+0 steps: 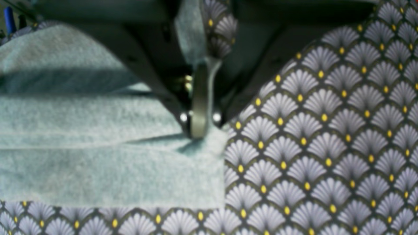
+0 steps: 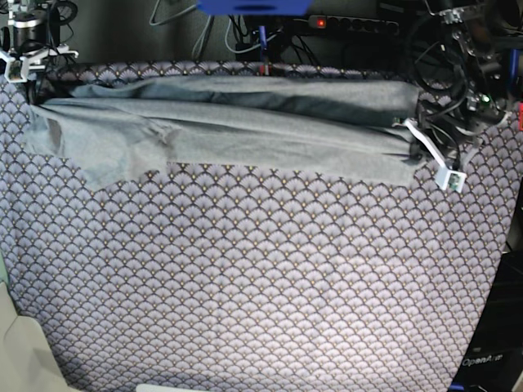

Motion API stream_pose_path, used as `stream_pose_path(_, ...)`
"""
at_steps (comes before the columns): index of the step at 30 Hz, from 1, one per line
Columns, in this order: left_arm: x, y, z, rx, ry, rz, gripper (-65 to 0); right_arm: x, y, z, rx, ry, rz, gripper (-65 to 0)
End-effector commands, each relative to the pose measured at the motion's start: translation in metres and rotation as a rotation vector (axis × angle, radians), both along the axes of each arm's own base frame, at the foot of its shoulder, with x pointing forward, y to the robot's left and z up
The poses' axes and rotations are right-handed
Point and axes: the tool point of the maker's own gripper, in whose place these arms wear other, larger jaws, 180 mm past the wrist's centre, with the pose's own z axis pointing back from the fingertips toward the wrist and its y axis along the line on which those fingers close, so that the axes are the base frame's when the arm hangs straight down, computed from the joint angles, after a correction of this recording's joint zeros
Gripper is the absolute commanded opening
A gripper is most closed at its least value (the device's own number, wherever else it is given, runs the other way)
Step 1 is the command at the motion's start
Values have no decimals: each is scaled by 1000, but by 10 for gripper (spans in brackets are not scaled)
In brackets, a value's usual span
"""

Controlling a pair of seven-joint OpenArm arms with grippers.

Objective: Fold the T-shirt properly
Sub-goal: 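Lift the hem with both grippers and fold it over toward the collar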

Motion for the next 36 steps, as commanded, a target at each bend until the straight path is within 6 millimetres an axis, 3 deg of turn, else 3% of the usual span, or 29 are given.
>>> stream_pose_path(1,1,7,2,19,-5,8,-650,-1,-11,10,-28,-28,-14,-650)
stream_pose_path(5,-8,6,-16,-4,46,14,-650,-1,-10,8,-20,-28,-16,-650)
stream_pose_path(10,-10,-3,-24,-11,76,-17,-650,-1,-10,7,-19,-26,-17,-650)
stream_pose_path(12,-11,-9,-24,-12,77,-35,-604,-1,-10,8,-19,-26,-15,-650)
stream_pose_path(18,-18,-10,-28,-21,85,-38,-344,-1,-11,8,-24,-24,-19,-650)
stream_pose_path(23,-30,-22,-30,-16,94,-186,-309,-4,-11,6,-19,-18,-24,-650)
stream_pose_path(36,-37,46,-12,17,37,35,-309,-5,-11,9,-26,-19,-20,-650)
